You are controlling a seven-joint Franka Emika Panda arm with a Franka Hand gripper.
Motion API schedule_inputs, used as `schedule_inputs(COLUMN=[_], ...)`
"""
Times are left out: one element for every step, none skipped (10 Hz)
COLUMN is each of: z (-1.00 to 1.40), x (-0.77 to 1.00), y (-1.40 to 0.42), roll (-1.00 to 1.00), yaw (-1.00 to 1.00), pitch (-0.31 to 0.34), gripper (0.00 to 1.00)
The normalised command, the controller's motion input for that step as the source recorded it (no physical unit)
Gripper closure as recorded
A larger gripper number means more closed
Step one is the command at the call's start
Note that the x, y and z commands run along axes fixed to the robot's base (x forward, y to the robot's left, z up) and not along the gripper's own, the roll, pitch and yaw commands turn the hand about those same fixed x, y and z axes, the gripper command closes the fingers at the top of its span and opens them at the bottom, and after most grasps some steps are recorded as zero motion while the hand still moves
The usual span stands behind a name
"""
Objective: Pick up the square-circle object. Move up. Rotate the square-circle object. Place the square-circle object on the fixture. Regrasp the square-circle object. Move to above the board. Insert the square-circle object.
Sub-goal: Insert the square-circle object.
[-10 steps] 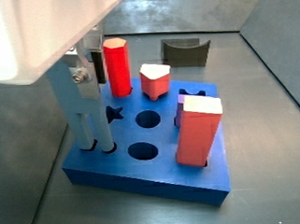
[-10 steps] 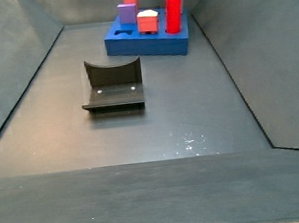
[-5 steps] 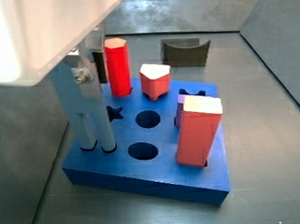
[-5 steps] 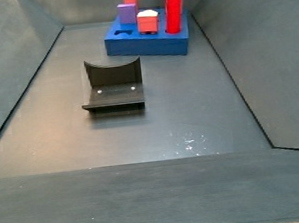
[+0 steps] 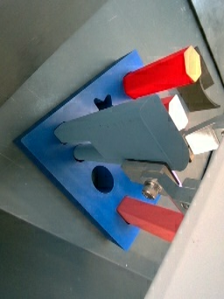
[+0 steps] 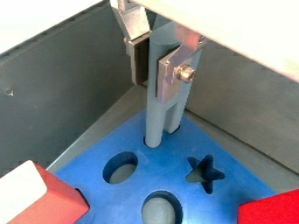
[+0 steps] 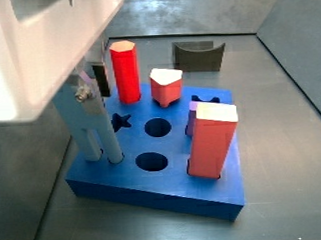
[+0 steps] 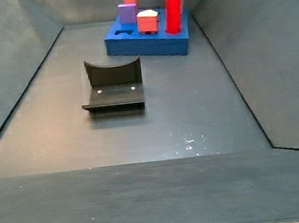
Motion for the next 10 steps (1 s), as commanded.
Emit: schedule_inputs(z=[-0.7,-0.87,-0.99,-1.0,-1.0,-0.99,-0.97,-0.64,-0.06,0.0], x=[0.36,0.58,0.68,0.47,0.3,0.28,0.28,0.0,0.1,0.0], y=[-0.09,-0.03,0.0,0.0,0.0,0.0,0.01,-0.01,0.02,0.0], roll=[0.29,0.17,0.07,0.0,0.0,-0.07,-0.07,0.1,0.0,0.0], yaw=[0.03,0.0,-0.09,-0.13,-0.04,-0.05,-0.08,-0.09,0.0,0.0], pitch=[0.0,0.033,0.091,0.011,0.0,0.001,0.0,-0.241,0.0,0.0], gripper=[1.0,1.0,1.0,1.0,1.0,1.0,1.0,1.0,1.0,1.0])
